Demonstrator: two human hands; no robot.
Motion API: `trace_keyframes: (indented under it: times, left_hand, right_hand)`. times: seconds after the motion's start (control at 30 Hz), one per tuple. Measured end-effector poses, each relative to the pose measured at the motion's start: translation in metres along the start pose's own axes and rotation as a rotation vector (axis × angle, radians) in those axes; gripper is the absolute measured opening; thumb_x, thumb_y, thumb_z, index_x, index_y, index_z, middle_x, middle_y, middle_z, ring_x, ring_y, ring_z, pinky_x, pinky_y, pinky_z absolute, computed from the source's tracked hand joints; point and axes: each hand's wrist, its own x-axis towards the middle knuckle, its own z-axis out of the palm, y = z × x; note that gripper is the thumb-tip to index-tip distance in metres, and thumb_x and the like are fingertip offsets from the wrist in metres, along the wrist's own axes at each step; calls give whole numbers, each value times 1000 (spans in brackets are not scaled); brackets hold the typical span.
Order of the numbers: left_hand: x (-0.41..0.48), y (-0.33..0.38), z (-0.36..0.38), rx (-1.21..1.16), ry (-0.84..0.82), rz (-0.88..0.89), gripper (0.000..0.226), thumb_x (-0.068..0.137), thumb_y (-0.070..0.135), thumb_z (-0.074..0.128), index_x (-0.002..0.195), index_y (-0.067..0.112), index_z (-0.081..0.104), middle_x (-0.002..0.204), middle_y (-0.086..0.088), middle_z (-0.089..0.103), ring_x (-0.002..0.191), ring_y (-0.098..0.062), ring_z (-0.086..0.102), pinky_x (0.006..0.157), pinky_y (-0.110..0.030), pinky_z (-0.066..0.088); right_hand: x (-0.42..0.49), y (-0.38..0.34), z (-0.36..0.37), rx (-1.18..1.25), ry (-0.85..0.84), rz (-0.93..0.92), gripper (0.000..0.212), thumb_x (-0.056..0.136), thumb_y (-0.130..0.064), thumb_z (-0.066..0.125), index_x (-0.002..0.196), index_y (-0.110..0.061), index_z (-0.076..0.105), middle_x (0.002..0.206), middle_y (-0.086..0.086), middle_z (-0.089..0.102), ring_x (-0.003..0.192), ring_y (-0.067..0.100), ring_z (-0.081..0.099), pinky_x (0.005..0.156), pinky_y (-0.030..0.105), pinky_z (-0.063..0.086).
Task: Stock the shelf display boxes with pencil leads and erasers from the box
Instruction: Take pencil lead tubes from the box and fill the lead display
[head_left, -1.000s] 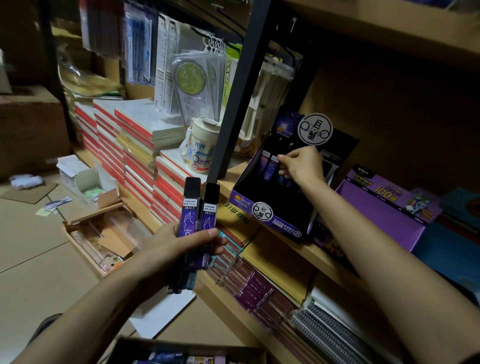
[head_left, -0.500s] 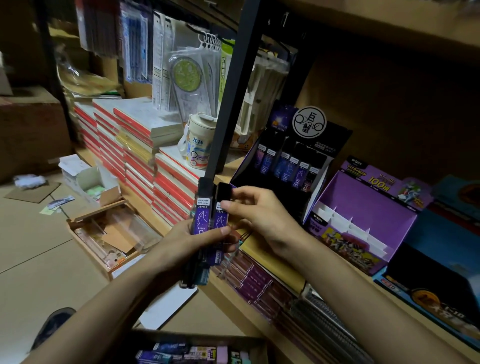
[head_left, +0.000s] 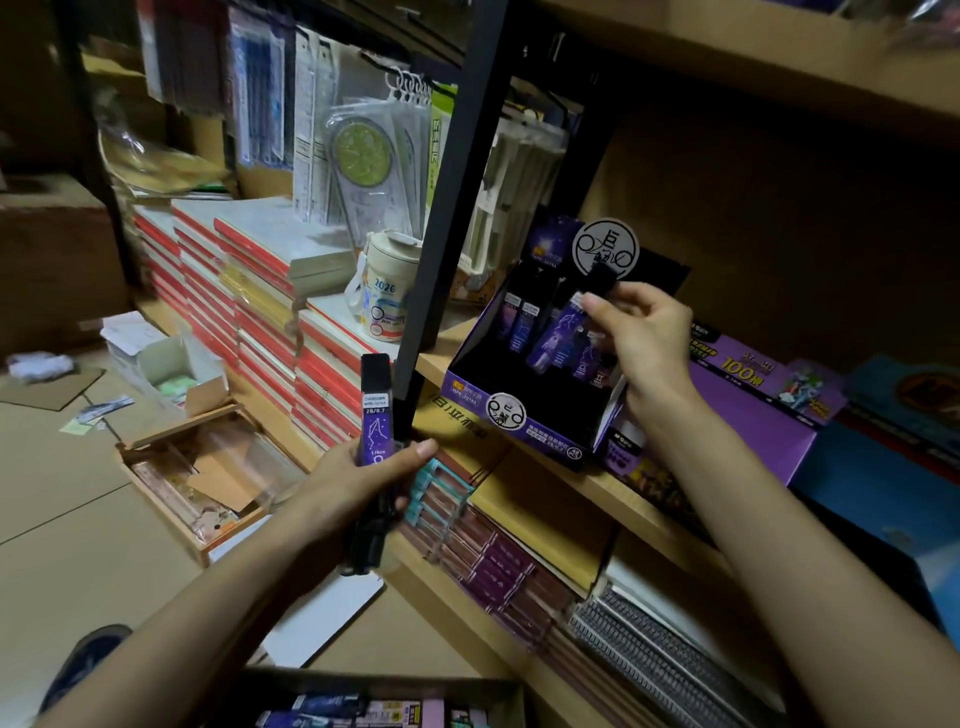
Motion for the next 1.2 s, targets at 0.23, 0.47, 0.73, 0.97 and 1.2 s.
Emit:
trace_keyframes:
  times: [0.23,0.47,0.73,0.97,1.2]
  left_hand:
    - [6,0,0,-188,-32,-25,63,58,73,66,81,14,68,53,1,55,40,-9,49,39,-19,41]
    - [3,-1,-4,-101,-19,61,52,70,58,64,89,10,62,59,0,61,46,-9,53,42,-19,45]
    - [5,-3,-2,-98,-8,70,44,72,55,65,88,14,59,62,-1,62,47,-9,54,44,-19,45]
    - [3,1,3,-108,-52,89,44,74,52,63,95,14,58,63,-1,62,47,-9,54,45,-19,46]
    - [-2,5,7,-69,-66,101,46,75,54,62,94,12,57,65,-1,63,49,-9,54,46,-19,46]
  right_hand:
    - [32,33,12,-298,141,-116,19,81,-16,73,99,-14,67,86,-4,66,84,12,62,80,28,53]
    - [43,43,12,-345,109,-129,25,79,-18,74,103,-9,69,85,-5,68,85,13,66,79,28,55]
    - [48,51,20,-326,23,-34,21,81,-10,71,102,-4,69,83,3,68,79,18,67,74,29,56]
    - [55,51,18,-603,-6,-66,23,84,-22,70,84,1,70,77,14,69,73,23,67,68,32,54]
    - [3,34,1,-682,-214,-151,22,92,-27,57,87,-10,71,82,7,70,80,20,67,73,32,53]
